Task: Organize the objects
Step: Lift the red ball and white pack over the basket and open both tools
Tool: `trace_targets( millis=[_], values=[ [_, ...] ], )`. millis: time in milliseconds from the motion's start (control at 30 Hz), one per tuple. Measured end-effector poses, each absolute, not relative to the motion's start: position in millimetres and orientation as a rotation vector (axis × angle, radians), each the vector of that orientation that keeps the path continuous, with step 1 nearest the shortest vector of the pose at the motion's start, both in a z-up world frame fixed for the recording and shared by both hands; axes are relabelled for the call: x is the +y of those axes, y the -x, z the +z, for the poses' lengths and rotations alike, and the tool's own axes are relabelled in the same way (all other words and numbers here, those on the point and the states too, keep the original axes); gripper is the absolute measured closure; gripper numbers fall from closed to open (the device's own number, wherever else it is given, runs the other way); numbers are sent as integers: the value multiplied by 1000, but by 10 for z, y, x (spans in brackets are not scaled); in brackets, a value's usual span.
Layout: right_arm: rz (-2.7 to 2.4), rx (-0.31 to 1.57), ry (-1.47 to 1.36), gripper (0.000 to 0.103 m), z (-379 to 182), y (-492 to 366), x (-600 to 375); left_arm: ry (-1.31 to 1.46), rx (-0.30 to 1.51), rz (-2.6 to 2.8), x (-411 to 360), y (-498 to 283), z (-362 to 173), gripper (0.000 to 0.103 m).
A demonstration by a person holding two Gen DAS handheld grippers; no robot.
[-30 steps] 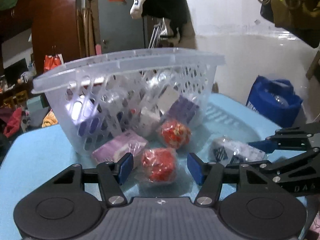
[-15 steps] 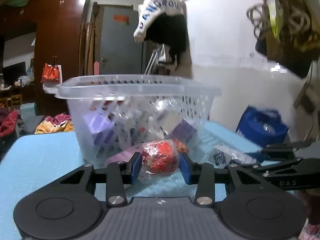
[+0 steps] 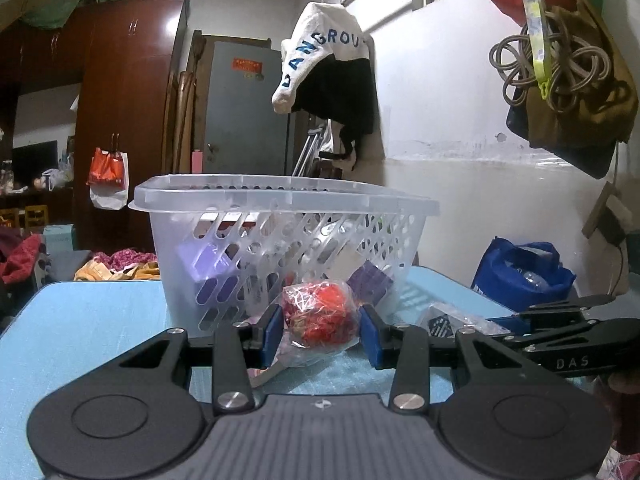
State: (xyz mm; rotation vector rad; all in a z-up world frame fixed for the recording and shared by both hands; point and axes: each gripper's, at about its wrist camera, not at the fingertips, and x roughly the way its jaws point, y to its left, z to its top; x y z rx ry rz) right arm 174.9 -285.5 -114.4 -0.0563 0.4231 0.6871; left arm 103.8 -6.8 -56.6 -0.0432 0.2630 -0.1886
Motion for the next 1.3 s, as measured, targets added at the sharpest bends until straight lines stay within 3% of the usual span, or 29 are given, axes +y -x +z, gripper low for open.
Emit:
trace_targets(
  millis=[900, 1133, 1300],
  values=[
    [700, 329, -49, 60, -1069, -1643, -3083, 64, 240, -168, -38, -984, -524, 57],
    [694, 192, -46, 60, -333, -1550, -3133, 79, 109, -200, 15, -898, 117, 57],
    [663, 161, 94, 60, 266, -2051, -2503, 113, 138, -148, 128, -1520, 749, 57]
  ],
)
